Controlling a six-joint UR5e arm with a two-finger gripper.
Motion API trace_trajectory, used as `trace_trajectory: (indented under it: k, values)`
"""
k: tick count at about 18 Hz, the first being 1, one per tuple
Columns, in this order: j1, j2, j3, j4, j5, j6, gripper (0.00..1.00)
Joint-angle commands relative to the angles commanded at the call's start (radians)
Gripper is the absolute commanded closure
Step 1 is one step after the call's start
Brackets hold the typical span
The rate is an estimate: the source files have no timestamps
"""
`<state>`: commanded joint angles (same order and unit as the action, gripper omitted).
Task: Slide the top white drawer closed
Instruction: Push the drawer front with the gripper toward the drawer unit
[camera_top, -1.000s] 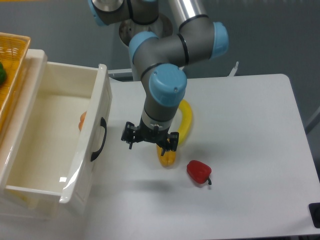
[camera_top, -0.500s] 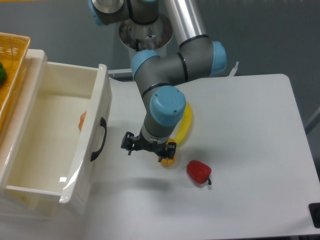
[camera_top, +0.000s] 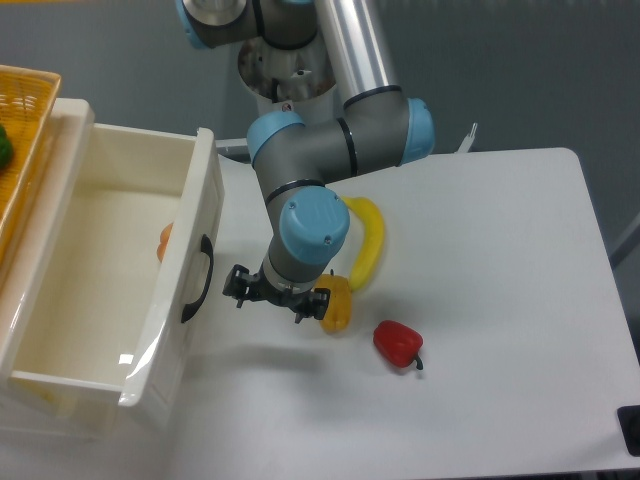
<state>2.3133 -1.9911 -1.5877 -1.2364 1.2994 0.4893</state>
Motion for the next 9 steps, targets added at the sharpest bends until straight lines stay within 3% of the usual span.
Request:
trace_trajectory:
  k: [9]
  values:
    - [-0.014,0.005,0.003,0.0,-0.008,0.0,0.0]
